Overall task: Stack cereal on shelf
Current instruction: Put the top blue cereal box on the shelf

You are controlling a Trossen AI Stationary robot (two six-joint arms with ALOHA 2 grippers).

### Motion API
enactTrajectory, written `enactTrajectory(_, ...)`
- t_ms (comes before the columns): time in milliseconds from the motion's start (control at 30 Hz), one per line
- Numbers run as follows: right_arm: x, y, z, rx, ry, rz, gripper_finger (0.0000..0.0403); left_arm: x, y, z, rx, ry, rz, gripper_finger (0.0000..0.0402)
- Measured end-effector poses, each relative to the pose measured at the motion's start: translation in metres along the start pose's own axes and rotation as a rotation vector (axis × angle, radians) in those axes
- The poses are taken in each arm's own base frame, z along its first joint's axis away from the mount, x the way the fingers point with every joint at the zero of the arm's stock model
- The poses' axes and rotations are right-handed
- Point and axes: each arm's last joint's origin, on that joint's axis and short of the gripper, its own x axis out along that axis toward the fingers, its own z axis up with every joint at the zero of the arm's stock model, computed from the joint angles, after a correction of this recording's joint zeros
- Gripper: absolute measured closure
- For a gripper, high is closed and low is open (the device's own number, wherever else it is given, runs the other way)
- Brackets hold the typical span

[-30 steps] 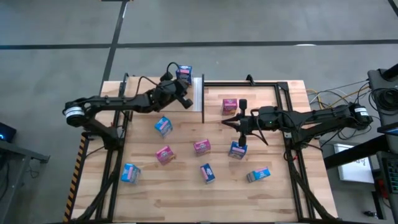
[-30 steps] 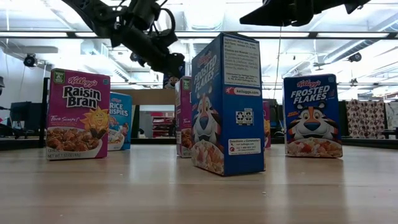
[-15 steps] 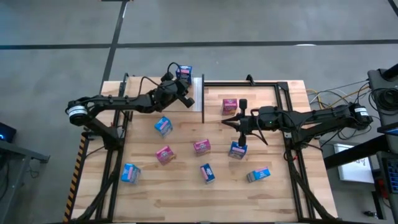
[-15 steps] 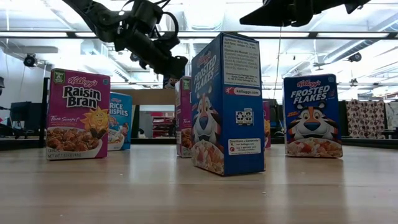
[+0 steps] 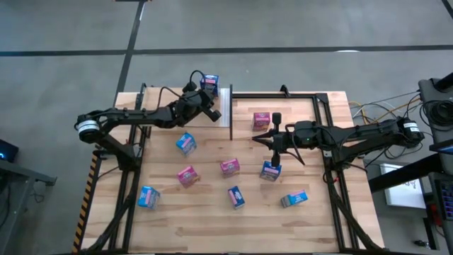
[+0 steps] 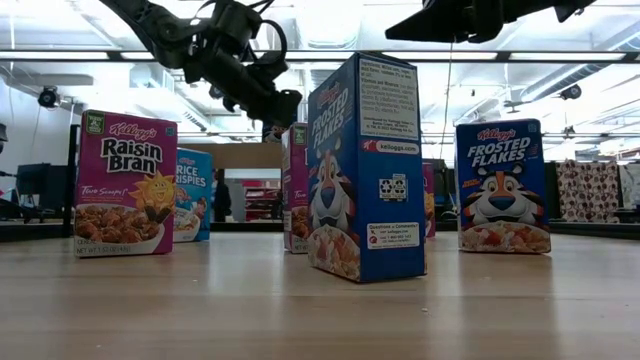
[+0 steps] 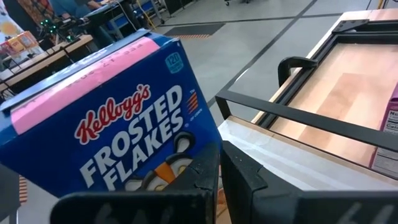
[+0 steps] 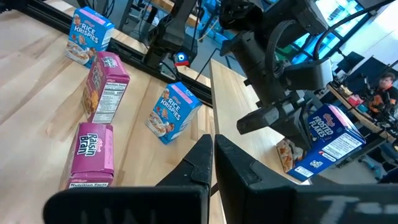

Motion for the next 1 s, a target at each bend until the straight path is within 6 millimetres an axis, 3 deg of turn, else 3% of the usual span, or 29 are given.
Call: enactTrajectory(1000, 0.0001, 0.0000, 0.0000, 0.000, 0.000, 0.000, 0.0394, 0.0009, 0.0030, 0.0037, -0.047, -0.038, 0.014, 0.0401)
